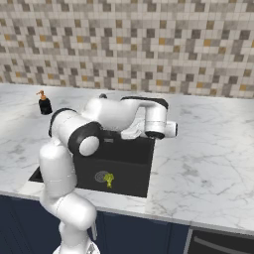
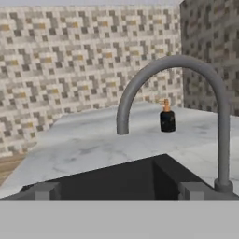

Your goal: Turn on the sink faucet. Then move the broccoli from the counter to the sink. Turn off the sink. Move the vegetable from the sink to the pot next to the stove. Finally move the pot to the front left burner.

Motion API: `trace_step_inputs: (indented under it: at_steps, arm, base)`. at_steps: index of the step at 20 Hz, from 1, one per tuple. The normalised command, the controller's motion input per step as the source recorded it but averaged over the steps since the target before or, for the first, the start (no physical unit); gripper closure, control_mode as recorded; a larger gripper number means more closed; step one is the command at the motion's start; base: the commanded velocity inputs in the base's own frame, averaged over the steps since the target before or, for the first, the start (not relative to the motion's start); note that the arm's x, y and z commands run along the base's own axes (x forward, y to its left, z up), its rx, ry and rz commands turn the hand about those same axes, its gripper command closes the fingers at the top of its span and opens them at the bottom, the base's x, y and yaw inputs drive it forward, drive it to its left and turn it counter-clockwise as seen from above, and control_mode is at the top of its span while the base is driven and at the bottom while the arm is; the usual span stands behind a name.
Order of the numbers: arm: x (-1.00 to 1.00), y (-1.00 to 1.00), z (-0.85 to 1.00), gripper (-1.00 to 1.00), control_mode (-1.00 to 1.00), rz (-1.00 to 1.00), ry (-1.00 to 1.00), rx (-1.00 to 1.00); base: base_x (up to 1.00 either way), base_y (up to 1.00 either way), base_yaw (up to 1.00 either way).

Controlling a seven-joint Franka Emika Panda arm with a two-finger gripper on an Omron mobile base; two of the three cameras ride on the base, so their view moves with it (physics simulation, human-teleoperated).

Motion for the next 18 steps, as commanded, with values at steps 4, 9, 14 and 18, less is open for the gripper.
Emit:
trace_step_inputs:
  at_steps: [4, 9, 14, 18]
  arm:
    - [-0.88, 0.00, 0.49, -1.00, -1.00, -0.18, -0.01, -0.07]
    - [-0.75, 0.00, 0.53, -1.00, -1.00, -0.18, 0.00, -0.10]
    - [-0.48, 0.01, 0.53, -1.00, -1.00, -0.23, 0.04, -0.13]
    - [-0.31, 0.12, 0.29, -1.00, -1.00, -0.26, 0.21, -0.14]
  base:
    - [0.00, 0.00, 0.00]
    - [0.00, 0.00, 0.00]
    - [0.00, 0.00, 0.00]
    - [0.00, 0.00, 0.00]
